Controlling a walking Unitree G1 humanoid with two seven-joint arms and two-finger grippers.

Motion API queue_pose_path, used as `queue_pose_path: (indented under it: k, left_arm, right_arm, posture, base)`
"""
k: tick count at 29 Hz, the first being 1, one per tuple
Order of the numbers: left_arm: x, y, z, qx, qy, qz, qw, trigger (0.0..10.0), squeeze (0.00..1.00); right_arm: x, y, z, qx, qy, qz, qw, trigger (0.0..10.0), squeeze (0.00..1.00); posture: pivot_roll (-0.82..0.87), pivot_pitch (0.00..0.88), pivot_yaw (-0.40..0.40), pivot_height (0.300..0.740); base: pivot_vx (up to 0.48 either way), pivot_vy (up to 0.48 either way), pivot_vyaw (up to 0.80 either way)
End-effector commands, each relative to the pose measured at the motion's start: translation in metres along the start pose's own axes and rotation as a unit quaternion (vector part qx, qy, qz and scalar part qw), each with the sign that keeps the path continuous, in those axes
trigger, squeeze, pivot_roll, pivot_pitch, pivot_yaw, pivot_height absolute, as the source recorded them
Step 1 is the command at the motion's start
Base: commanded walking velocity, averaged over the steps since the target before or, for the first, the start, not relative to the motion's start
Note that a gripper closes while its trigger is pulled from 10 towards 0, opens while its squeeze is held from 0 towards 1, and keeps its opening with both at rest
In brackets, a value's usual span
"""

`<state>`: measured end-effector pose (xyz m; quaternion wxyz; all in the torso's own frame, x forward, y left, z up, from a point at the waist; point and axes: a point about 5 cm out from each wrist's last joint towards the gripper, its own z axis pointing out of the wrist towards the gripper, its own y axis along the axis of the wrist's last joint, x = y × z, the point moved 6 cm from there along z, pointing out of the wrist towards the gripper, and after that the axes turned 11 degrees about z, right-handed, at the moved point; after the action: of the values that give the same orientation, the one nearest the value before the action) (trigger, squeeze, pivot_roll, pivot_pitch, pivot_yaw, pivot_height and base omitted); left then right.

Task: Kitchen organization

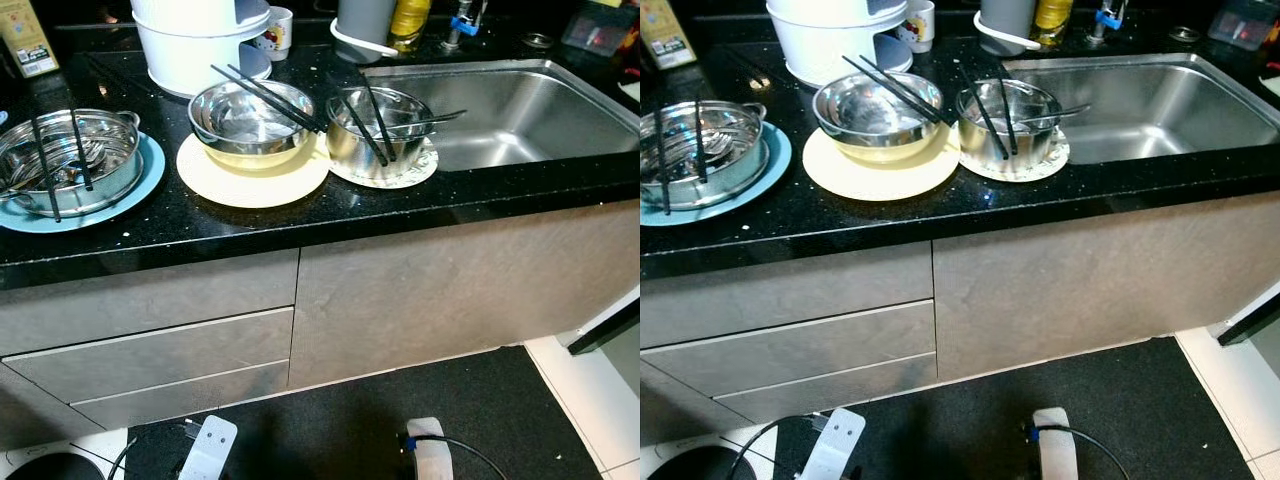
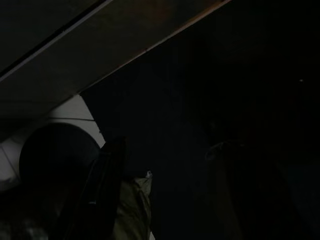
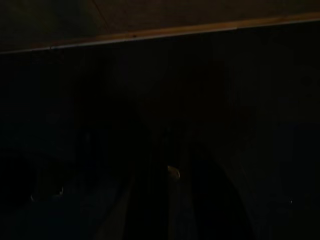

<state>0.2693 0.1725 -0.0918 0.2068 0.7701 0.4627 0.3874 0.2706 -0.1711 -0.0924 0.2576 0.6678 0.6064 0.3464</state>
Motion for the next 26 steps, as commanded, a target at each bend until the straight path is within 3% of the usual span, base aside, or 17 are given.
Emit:
queue_pose_path:
  k: [1,5,9,17,23,26]
  left_arm:
    - [-0.008,-0.011,-0.003,0.018,-0.012,-0.003,1.000,10.0,0.00]
    - [-0.008,0.005,0.003,0.007,-0.010,-0.014,1.000,10.0,0.00]
    - [-0.003,0.009,0.006,0.005,-0.009,-0.009,1.000,10.0,0.00]
    - [0.028,0.003,0.007,0.011,0.026,-0.016,0.999,10.0,0.00]
    - [0.027,0.003,0.006,0.008,0.024,0.008,1.000,10.0,0.00]
    - [0.021,0.001,0.005,0.010,0.024,-0.005,1.000,10.0,0.00]
  right_arm:
    - [-0.012,-0.015,-0.005,0.023,-0.019,0.019,0.999,10.0,0.00]
    - [-0.024,-0.009,-0.006,0.013,-0.036,0.029,0.999,10.0,0.00]
    - [-0.026,-0.004,-0.005,0.004,-0.043,0.036,0.998,10.0,0.00]
    - [0.003,-0.022,-0.003,0.033,-0.012,0.028,0.999,10.0,0.00]
    - [0.007,-0.016,0.000,0.027,-0.009,0.036,0.999,10.0,0.00]
    - [0.006,-0.015,0.000,0.025,-0.007,0.032,0.999,10.0,0.00]
  posture:
    - [-0.09,0.218,-0.025,0.740]
    - [-0.10,0.205,-0.004,0.740]
    - [-0.13,0.192,0.008,0.740]
    - [-0.05,0.174,0.016,0.740]
    - [-0.04,0.180,-0.027,0.740]
    - [-0.06,0.173,-0.022,0.740]
  base:
    - [0.000,0.000,0.00]
    - [0.000,0.000,0.00]
    - [0.000,0.000,0.00]
    - [0.000,0.000,0.00]
    - [0.000,0.000,0.00]
    - [0.000,0.000,0.00]
